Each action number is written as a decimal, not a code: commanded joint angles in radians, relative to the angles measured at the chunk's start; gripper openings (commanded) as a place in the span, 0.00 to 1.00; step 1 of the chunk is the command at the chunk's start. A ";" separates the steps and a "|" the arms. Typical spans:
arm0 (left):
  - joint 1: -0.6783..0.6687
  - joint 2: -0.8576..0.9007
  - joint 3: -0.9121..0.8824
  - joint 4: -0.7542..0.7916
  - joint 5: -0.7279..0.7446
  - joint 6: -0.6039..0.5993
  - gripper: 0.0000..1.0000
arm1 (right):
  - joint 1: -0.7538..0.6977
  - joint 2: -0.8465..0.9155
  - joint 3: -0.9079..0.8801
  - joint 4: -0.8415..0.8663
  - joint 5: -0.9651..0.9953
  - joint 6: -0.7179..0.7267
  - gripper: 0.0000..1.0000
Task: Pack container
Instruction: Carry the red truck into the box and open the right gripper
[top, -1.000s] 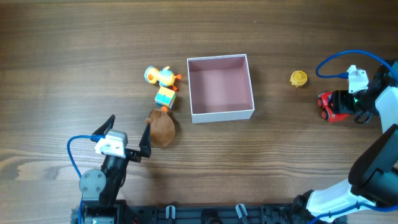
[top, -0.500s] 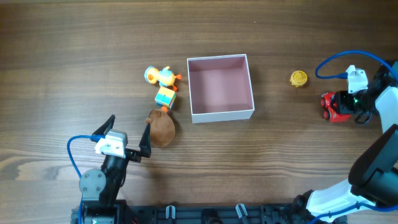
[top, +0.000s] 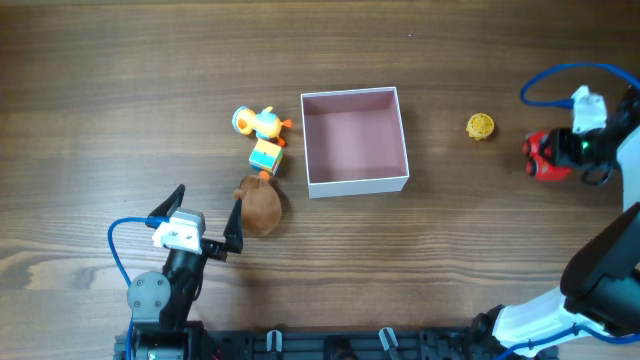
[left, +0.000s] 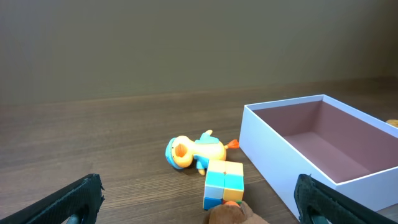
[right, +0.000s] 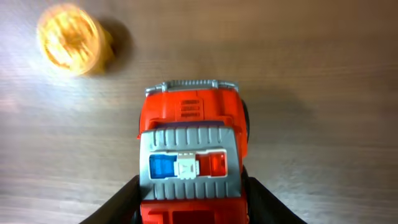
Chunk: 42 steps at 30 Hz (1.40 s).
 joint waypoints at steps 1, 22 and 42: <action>-0.002 -0.007 -0.005 -0.003 -0.002 0.016 1.00 | 0.037 -0.089 0.086 -0.030 -0.109 0.031 0.26; -0.002 -0.007 -0.005 -0.003 -0.002 0.016 1.00 | 0.811 -0.344 0.104 -0.116 0.071 0.600 0.31; -0.002 -0.007 -0.005 -0.003 -0.002 0.016 1.00 | 0.927 0.037 0.104 -0.043 0.150 0.733 0.44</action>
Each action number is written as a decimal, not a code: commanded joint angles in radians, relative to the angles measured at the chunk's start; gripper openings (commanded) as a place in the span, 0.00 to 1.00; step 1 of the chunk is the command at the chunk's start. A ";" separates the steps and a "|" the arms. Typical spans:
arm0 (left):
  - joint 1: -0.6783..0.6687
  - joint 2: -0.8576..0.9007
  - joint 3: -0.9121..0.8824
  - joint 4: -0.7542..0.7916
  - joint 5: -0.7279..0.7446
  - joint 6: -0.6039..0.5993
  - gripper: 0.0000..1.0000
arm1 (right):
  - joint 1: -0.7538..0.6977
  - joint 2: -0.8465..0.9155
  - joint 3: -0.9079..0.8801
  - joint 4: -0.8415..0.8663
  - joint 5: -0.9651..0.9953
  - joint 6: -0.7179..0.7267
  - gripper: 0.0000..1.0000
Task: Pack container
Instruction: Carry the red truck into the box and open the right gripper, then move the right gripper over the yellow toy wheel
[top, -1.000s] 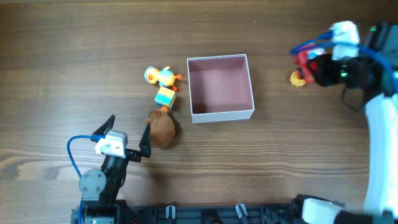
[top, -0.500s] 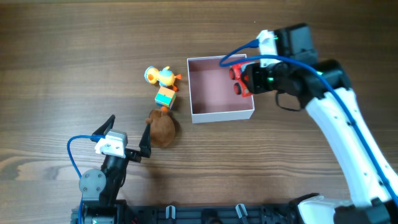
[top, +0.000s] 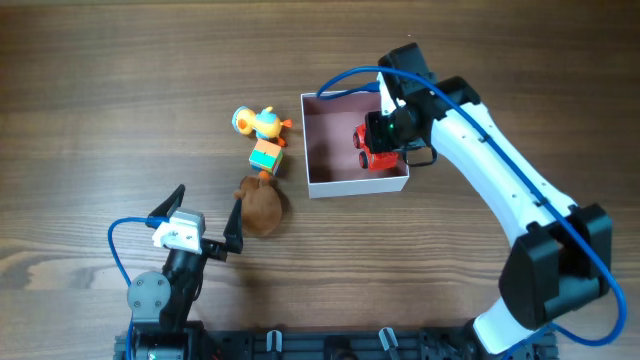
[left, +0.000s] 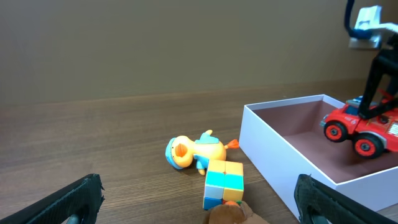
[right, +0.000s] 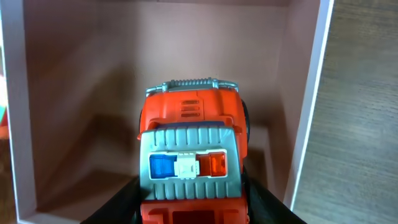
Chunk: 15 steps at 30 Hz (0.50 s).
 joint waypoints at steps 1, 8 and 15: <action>-0.002 -0.007 -0.005 -0.003 -0.002 0.016 1.00 | 0.002 0.029 -0.001 0.021 0.032 0.019 0.44; -0.002 -0.007 -0.005 -0.003 -0.002 0.016 1.00 | 0.002 0.037 -0.001 0.039 0.053 0.016 0.58; -0.002 -0.007 -0.005 -0.003 -0.002 0.016 1.00 | 0.002 0.031 0.032 0.037 0.087 -0.040 0.66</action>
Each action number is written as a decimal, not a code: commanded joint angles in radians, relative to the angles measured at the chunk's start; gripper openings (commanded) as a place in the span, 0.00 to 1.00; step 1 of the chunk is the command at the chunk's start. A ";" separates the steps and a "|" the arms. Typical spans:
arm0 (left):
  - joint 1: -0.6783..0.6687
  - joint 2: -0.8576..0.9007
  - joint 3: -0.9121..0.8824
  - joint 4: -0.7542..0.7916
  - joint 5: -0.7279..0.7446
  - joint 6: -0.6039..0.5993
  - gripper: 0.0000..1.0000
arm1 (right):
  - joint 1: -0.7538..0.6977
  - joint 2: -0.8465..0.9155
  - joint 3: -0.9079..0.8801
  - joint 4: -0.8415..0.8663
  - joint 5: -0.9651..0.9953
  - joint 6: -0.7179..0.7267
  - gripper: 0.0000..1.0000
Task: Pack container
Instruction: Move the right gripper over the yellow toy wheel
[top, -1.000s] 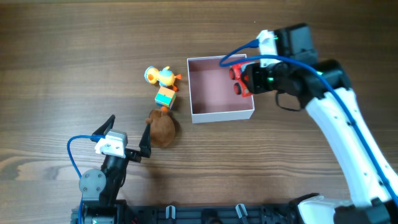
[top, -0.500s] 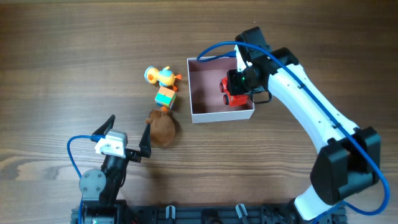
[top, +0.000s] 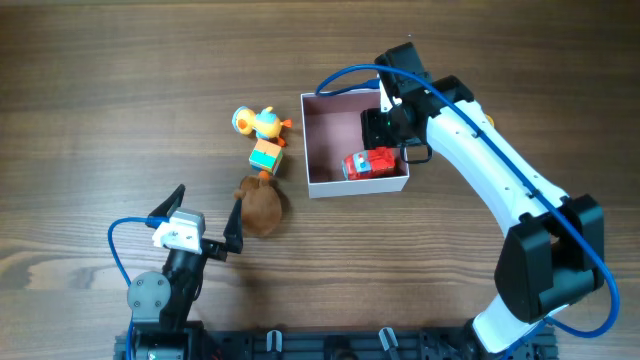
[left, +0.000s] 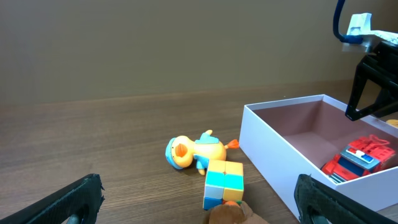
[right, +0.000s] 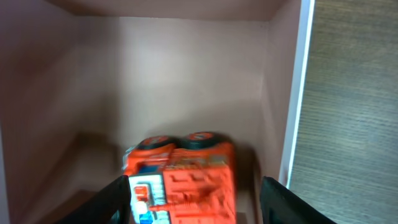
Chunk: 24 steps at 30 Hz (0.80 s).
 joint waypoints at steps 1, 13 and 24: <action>-0.002 -0.007 -0.005 -0.003 -0.003 0.016 1.00 | 0.001 -0.002 0.075 -0.016 0.028 -0.069 0.70; -0.002 -0.007 -0.005 -0.003 -0.002 0.016 1.00 | -0.369 -0.105 0.410 -0.284 0.147 -0.170 1.00; -0.002 -0.007 -0.005 -0.003 -0.003 0.016 1.00 | -0.557 0.002 0.299 -0.352 0.023 -0.193 1.00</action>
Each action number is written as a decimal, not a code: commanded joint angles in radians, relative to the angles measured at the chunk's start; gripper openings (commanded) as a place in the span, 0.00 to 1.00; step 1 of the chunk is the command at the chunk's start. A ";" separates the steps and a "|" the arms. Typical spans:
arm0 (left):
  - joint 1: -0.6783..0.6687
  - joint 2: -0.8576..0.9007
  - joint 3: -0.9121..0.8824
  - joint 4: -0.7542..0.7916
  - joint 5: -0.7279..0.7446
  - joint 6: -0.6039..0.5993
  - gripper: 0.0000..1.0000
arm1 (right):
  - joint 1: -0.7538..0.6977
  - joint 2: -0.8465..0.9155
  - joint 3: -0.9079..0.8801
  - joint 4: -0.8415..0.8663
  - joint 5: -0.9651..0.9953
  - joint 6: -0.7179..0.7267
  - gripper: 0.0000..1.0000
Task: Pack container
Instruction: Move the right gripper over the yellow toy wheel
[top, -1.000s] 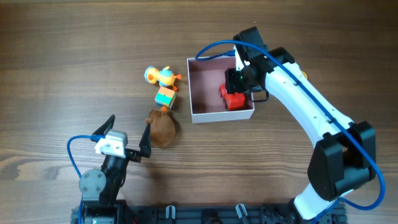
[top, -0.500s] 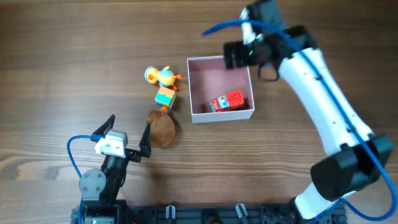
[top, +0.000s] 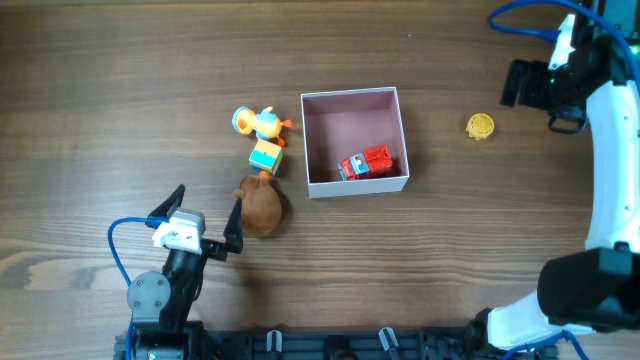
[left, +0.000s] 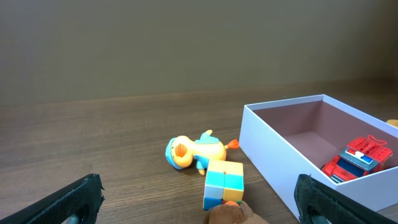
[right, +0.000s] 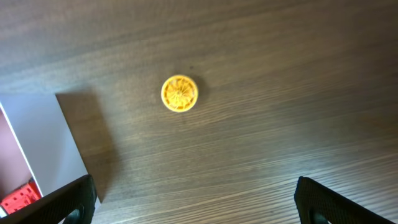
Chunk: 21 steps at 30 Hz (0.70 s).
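A white box with a pink inside (top: 399, 122) stands mid-table, and a red toy truck (top: 365, 163) lies on its side in the near right corner (left: 359, 158). Left of the box lie a yellow duck (top: 260, 122), a coloured cube (top: 265, 157) and a brown plush (top: 261, 207). A small yellow ball (top: 480, 126) sits right of the box (right: 180, 93). My right gripper (top: 532, 88) hangs open high above the table right of the ball. My left gripper (top: 205, 222) rests open near the plush.
The wooden table (top: 120, 120) stretches bare to the left and far side. My right arm (top: 610, 180) runs down the right edge. The left arm's base and a blue cable (top: 120, 255) sit at the near left.
My right gripper has left the box and now hangs open to the right, beyond the yellow ball. The truck stays on its side in the box. The left arm has not moved.
My right gripper held the red truck on the table at the far right. Then it held the truck over the box. Then it stood open in the box with the truck lying on its side, and now it is back out on the right.
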 joint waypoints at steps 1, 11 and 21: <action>-0.002 -0.007 -0.005 -0.003 -0.002 0.016 1.00 | 0.003 0.111 -0.018 0.016 -0.044 -0.015 1.00; -0.002 -0.007 -0.005 -0.003 -0.002 0.016 1.00 | 0.003 0.289 -0.018 0.102 -0.080 -0.016 1.00; -0.002 -0.007 -0.005 -0.003 -0.002 0.016 1.00 | 0.005 0.383 -0.018 0.172 -0.141 0.038 1.00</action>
